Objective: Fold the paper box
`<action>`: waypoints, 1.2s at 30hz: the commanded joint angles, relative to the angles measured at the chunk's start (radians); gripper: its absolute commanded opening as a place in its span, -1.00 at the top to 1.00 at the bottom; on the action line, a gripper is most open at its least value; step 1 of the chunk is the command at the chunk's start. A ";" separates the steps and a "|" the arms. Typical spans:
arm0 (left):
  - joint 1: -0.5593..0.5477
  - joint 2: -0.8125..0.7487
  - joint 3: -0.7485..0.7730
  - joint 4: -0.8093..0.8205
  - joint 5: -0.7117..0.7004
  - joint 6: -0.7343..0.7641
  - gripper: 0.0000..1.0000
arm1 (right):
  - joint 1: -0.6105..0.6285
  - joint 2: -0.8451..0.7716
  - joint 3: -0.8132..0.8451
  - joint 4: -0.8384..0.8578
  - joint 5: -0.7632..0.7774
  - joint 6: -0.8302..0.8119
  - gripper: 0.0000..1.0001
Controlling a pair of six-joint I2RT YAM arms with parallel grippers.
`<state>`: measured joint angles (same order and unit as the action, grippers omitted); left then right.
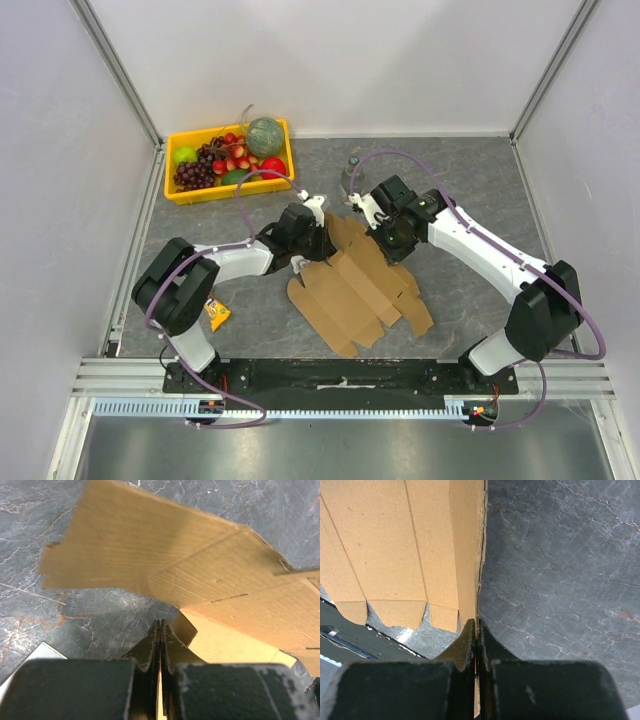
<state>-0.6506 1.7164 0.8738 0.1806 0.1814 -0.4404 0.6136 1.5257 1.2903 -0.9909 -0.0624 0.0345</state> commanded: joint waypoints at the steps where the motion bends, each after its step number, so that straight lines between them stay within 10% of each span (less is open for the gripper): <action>1: -0.011 -0.070 -0.018 0.034 0.041 0.005 0.96 | 0.006 -0.006 -0.002 0.041 0.004 0.015 1.00; 36: -0.058 0.032 -0.085 0.154 0.099 -0.058 0.96 | 0.018 0.021 -0.037 0.051 -0.019 0.004 1.00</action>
<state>-0.7048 1.7367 0.8024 0.2901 0.2562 -0.4740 0.6266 1.5402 1.2572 -0.9646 -0.0731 0.0406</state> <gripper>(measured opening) 0.025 0.012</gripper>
